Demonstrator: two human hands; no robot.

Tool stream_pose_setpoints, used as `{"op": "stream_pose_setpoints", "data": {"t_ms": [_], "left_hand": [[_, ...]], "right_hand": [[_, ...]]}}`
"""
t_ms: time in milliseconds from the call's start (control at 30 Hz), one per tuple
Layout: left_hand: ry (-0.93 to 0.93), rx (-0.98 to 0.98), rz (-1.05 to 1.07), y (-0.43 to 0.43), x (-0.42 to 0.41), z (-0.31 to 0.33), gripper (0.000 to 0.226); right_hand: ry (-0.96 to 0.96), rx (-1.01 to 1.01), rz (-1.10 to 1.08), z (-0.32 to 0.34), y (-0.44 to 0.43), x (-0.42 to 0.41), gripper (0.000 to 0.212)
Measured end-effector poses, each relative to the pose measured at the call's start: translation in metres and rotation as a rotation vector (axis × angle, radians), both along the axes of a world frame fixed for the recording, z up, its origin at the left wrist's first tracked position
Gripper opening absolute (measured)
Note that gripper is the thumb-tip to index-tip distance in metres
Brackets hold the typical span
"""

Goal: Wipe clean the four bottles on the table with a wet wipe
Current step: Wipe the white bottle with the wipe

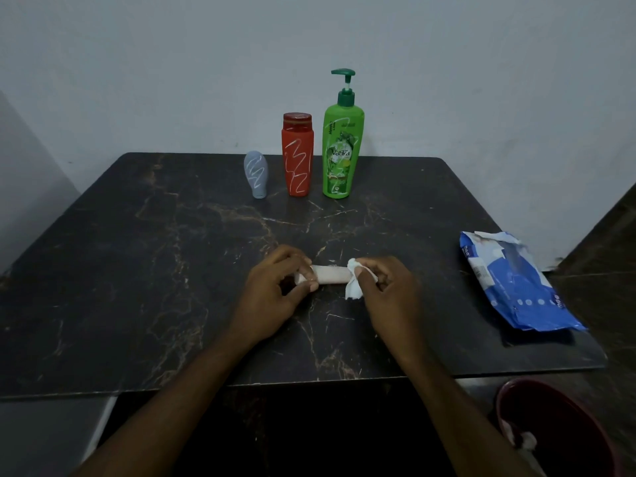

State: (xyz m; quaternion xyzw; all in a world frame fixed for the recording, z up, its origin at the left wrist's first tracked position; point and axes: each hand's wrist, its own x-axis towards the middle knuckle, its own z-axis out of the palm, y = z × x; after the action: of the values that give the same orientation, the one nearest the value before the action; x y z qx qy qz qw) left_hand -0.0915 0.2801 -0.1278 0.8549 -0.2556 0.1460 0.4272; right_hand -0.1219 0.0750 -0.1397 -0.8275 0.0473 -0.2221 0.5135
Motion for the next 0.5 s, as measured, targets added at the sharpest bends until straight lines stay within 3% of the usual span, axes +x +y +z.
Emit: {"op": "stream_pose_setpoints", "data": {"t_ms": [167, 500], "left_hand": [[0.005, 0.056, 0.029, -0.0008, 0.0009, -0.0017, 0.034], [0.081, 0.065, 0.05, -0.0019, 0.0025, -0.0058, 0.034]], "right_hand": [[0.003, -0.107, -0.021, -0.0073, -0.0004, -0.002, 0.016], [0.001, -0.19, -0.044, -0.0039, 0.0039, -0.0058, 0.011]]}}
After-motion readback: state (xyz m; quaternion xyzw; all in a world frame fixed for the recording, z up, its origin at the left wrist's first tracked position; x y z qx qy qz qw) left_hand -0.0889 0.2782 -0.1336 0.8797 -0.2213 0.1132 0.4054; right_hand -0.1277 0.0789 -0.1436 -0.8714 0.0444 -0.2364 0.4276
